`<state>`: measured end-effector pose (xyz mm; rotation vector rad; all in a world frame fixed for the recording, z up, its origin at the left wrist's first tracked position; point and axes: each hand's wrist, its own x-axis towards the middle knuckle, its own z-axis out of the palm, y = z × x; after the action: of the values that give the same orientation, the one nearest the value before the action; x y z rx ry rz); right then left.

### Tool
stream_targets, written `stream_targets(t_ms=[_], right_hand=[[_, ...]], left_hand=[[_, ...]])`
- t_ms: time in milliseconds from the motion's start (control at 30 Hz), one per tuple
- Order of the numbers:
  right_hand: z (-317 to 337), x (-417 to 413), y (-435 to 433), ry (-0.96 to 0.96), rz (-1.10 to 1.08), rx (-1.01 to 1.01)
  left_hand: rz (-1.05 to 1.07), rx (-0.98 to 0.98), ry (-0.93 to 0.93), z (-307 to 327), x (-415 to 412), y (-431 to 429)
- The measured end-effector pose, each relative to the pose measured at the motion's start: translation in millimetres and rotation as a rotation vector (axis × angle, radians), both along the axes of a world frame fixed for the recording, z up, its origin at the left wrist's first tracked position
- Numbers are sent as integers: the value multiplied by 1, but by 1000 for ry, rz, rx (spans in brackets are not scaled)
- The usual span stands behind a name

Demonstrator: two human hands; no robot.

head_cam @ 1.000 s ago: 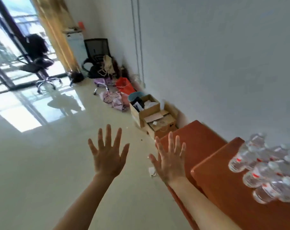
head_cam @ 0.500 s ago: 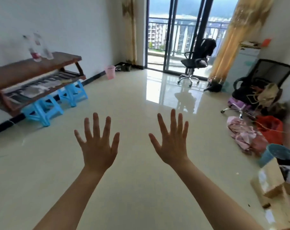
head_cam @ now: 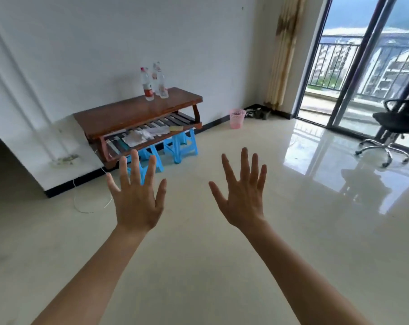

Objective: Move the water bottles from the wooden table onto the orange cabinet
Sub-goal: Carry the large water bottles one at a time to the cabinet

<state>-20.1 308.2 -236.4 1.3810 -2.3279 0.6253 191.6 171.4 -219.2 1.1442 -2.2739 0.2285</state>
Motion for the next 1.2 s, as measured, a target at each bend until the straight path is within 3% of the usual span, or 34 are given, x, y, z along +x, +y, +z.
stream_targets(t_ms=[233, 367, 733, 1033, 1200], right_hand=[[7, -35, -174, -33, 166, 8], [-6, -47, -287, 17, 225, 35], [14, -112, -511, -30, 114, -23], [-27, -232, -693, -106, 65, -34], [-19, -312, -810, -218, 54, -11]], left_hand=[[102, -26, 40, 4, -25, -131], [144, -9, 39, -2, -30, -247], [38, -13, -2, 24, -99, -501], [-29, 1, -78, -3, -227, -691], [4, -36, -130, 16, -297, -809]])
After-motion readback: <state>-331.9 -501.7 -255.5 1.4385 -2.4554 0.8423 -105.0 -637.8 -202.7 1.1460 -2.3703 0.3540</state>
